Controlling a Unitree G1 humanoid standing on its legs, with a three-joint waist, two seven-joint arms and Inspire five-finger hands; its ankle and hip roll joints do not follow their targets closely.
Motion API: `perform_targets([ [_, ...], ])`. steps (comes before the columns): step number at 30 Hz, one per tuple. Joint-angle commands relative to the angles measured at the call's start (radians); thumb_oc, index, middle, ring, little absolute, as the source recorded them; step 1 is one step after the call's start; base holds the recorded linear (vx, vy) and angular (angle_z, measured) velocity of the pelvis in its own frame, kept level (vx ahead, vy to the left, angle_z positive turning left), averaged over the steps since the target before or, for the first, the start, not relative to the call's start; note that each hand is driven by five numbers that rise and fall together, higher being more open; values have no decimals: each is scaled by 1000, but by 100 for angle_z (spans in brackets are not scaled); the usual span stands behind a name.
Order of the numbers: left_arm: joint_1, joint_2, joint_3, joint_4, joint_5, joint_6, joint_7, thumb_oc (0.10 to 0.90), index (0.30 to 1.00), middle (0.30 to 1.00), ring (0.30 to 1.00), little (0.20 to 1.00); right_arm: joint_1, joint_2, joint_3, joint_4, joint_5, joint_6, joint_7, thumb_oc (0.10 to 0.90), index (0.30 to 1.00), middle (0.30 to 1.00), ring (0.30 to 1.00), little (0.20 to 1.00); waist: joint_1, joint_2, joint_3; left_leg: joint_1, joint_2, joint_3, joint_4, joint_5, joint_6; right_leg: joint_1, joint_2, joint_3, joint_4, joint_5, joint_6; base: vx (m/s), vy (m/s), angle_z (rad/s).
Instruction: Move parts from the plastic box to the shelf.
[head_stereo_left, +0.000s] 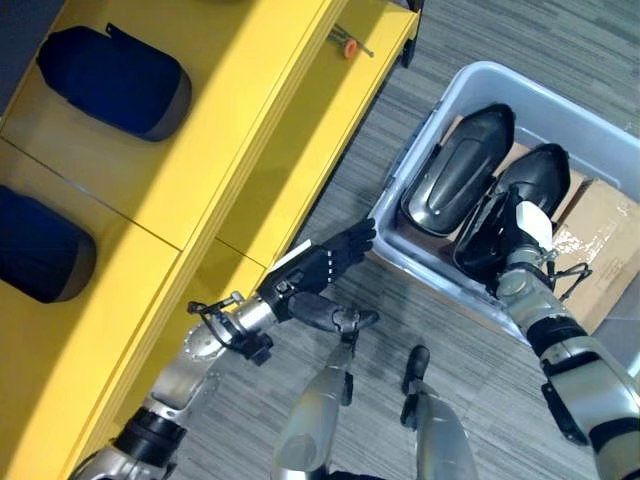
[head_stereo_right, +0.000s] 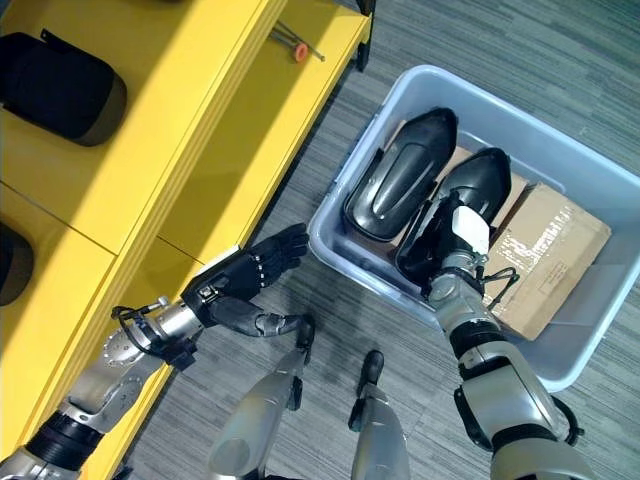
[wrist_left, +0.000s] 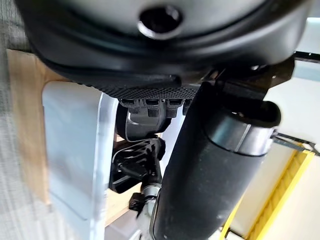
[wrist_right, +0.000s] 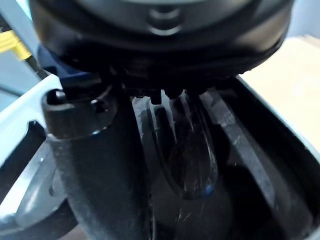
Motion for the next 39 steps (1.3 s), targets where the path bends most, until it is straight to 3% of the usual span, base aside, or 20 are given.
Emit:
perform_targets([
  [1,-24,-14,14,-135,-70,-74,-48,900,1000,1000,1000,1000,-38,-122,34,20,-57,44,-87,900,1000,1000,1000,1000,1,12,-15,-21,-13,26,39,-108,-17,22,4,-3,76,-93,-30,0,0,0],
  [5,-11,-8,23,-155,-94,-71,-68,900,1000,1000,1000,1000,-29,-150,26,-7,-90,79,-144,900,1000,1000,1000,1000,-9,7,-15,13,-7,36,26,-114,-17,43,4,4,61,-85,-23,0,0,0],
  [9,14,-14,40,-173,-141,-63,-104,900,1000,1000,1000,1000,13,-167,-11,-60,-76,67,-240,900,1000,1000,1000,1000,-24,-1,-24,51,1,44,11,-121,-18,67,10,16,42,-78,-19,0,0,0],
  [20,78,-51,74,-189,-131,-41,-118,900,1000,1000,1000,1000,199,-141,-108,-402,-184,130,-259,900,1000,1000,1000,1000,-92,-34,-96,161,28,78,-32,-135,-24,130,16,56,-18,-39,-10,30,27,-12],
  [23,93,-54,82,-193,-150,-31,-129,900,1000,1000,1000,1000,239,-140,-132,-451,-186,106,-255,900,1000,1000,1000,1000,-101,-38,-110,177,31,82,-36,-138,-24,139,15,61,-25,-33,-8,31,19,-12],
  [25,119,-66,93,-192,-223,13,-147,900,1000,1000,1000,1000,297,-133,-160,-523,-252,67,-257,900,1000,1000,1000,1000,-113,-44,-134,198,36,87,-40,-145,-24,150,15,70,-34,-27,-4,51,16,-3],
  [29,145,-91,97,-169,-181,2,-136,900,1000,1000,1000,1000,356,-114,-171,-629,-293,34,-259,900,1000,1000,1000,1000,-131,-54,-167,239,49,101,-50,-150,-25,172,18,80,-45,-20,-3,76,13,-15],
  [30,170,-93,108,-165,-158,0,-141,900,1000,1000,1000,1000,402,-115,-191,-690,-319,-12,-220,900,1000,1000,1000,1000,-140,-57,-185,255,53,104,-52,-153,-27,181,19,85,-49,-19,-2,83,10,-16],
  [36,212,-95,126,-158,-155,-14,-164,900,1000,1000,1000,1000,542,-149,-188,-807,-435,-60,-100,900,1000,1000,1000,1000,-167,-64,-209,272,60,111,-48,-161,-27,185,19,90,-39,-25,0,38,2,-9],
  [39,185,-99,128,-135,-163,-26,-165,900,1000,1000,1000,1000,560,-170,-152,-809,-457,-86,-24,900,1000,1000,1000,1000,-179,-63,-177,250,64,110,-38,-160,-29,154,25,95,-16,-36,-7,-114,-53,-18],
])
